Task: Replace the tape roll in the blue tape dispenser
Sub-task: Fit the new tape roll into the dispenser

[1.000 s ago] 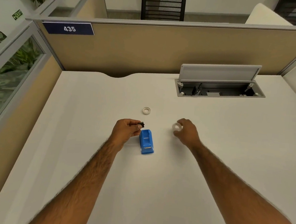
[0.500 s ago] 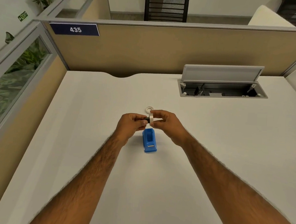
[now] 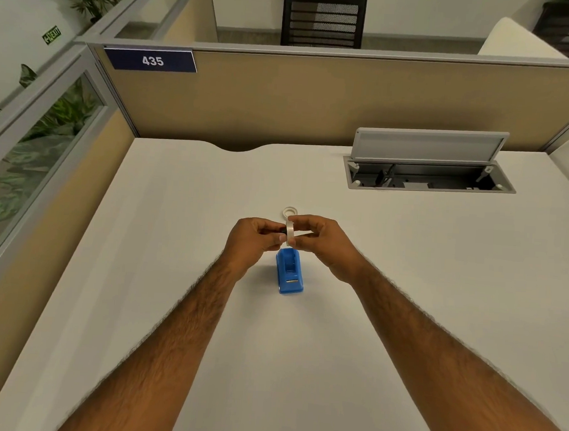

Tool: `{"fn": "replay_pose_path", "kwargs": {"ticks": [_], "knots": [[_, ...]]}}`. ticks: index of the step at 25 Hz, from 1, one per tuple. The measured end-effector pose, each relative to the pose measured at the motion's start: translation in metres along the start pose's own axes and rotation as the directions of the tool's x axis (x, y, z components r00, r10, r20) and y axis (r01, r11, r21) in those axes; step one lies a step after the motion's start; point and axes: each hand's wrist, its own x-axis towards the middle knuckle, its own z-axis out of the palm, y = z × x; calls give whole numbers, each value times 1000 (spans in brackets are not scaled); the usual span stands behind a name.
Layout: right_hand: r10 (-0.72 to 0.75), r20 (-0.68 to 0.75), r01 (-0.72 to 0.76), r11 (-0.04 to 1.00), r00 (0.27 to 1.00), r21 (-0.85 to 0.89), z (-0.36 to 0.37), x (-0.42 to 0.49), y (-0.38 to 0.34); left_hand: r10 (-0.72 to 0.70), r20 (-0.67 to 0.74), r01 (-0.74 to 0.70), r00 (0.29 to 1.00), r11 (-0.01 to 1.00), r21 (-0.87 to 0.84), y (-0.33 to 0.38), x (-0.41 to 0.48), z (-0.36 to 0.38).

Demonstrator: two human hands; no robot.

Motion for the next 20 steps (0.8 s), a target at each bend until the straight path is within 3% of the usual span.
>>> {"fn": "replay_pose_path", "kwargs": {"ticks": [13,17,20], "knots": [[16,33,-13,997,999,-75,5,1,4,-17,-15,17,1000,1000,12,-4,-8,0],[35,32,-29,983,999,-181,7,4,6,-29,-27,30,999,999,39,-10,-8,2],[37,75,-6,926,997,-377,7,6,10,-55,-30,58,998,991,119,-18,-8,7]]}}
